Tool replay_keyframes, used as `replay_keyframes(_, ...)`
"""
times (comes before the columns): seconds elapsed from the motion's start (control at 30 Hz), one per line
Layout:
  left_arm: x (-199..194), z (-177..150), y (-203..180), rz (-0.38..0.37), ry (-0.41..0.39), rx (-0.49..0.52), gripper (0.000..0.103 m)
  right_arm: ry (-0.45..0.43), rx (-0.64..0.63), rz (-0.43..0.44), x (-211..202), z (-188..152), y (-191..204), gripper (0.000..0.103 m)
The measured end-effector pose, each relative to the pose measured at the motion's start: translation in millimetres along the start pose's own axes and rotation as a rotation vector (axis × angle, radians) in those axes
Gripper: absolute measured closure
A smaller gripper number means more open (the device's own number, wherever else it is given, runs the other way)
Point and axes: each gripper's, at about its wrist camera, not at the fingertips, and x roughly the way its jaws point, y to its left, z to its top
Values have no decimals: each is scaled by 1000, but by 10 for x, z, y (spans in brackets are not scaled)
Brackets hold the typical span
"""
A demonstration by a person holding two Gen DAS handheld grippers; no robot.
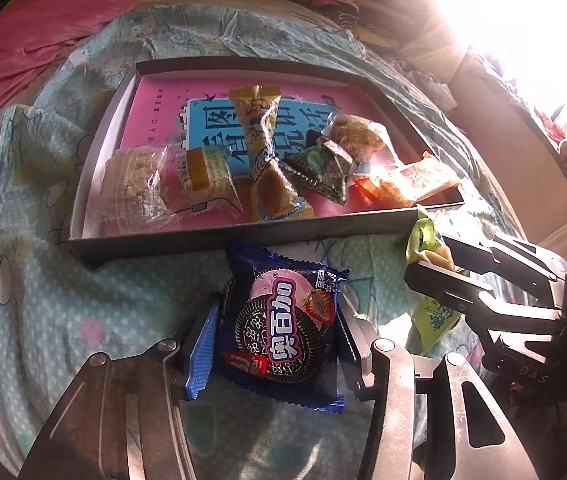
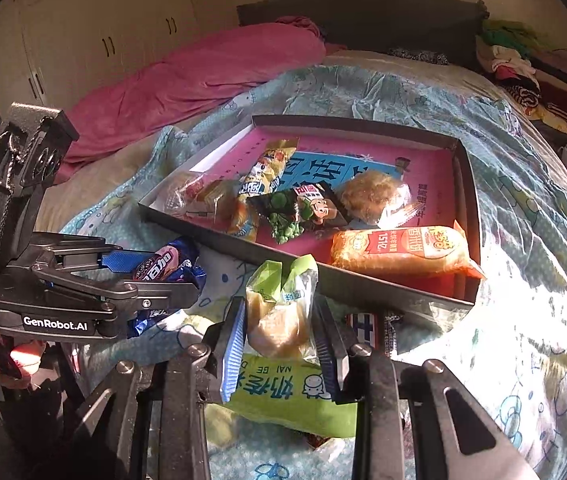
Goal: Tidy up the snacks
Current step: 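Close left tool on the blue packet while right tool grips the green snack bag, then carry the blue packet into the box with left tool while right tool carries the green bag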
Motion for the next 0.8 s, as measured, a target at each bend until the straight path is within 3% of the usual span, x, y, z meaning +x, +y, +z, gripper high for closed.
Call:
replay_keyframes(0.33,-210,133,-68,46,-60,28,49,-102,27,7,-201,103,-64,70)
replay_keyframes(0.8,-234,341,-99,60,-98,24,49,-174,81,8,-309,211,-225,70)
